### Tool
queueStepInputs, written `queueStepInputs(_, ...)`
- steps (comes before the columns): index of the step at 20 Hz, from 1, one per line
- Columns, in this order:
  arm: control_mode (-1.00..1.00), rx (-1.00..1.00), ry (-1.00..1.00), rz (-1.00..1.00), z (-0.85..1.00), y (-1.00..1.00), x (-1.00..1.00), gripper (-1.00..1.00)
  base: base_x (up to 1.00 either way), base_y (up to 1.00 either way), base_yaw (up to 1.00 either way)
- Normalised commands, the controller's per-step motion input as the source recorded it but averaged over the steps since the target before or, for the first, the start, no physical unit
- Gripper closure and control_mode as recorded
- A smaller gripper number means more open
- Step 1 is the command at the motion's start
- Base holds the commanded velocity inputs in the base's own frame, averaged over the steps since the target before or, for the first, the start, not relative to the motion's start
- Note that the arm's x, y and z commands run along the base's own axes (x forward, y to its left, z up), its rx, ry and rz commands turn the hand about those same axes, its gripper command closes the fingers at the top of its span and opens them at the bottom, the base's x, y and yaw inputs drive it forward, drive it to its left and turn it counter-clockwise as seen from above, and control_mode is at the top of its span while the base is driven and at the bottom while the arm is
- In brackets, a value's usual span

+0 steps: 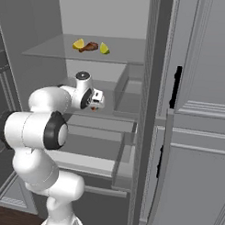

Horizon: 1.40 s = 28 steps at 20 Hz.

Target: Place one lemon wedge and one chicken drumstick in each tupperware on the nearby counter, to pack two identical lunches.

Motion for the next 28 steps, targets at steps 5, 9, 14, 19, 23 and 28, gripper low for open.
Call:
queueStepInputs(5, -1.0, 0.0, 0.0, 0.0, -0.33, 0.0, 0.45, -1.0, 0.0, 0.0, 0.0)
queueStepInputs(9, -1.0, 0.0, 0.0, 0.0, -0.22, 0.06, 0.52, -1.0, 0.0, 0.0, 0.0)
queueStepInputs(14, -1.0, 0.0, 0.0, 0.0, -0.2, 0.1, 0.53, -1.0, 0.0, 0.0, 0.0)
queueStepInputs(19, -1.0, 0.0, 0.0, 0.0, -0.22, 0.07, 0.53, -1.0, 0.0, 0.0, 0.0)
queueStepInputs(23, -1.0, 0.0, 0.0, 0.0, -0.23, 0.0, 0.53, -1.0, 0.0, 0.0, 0.0)
queueStepInputs(28, -1.0, 0.0, 0.01, 0.0, -0.21, 0.02, 0.13, 1.0, 0.0, 0.0, 0.0)
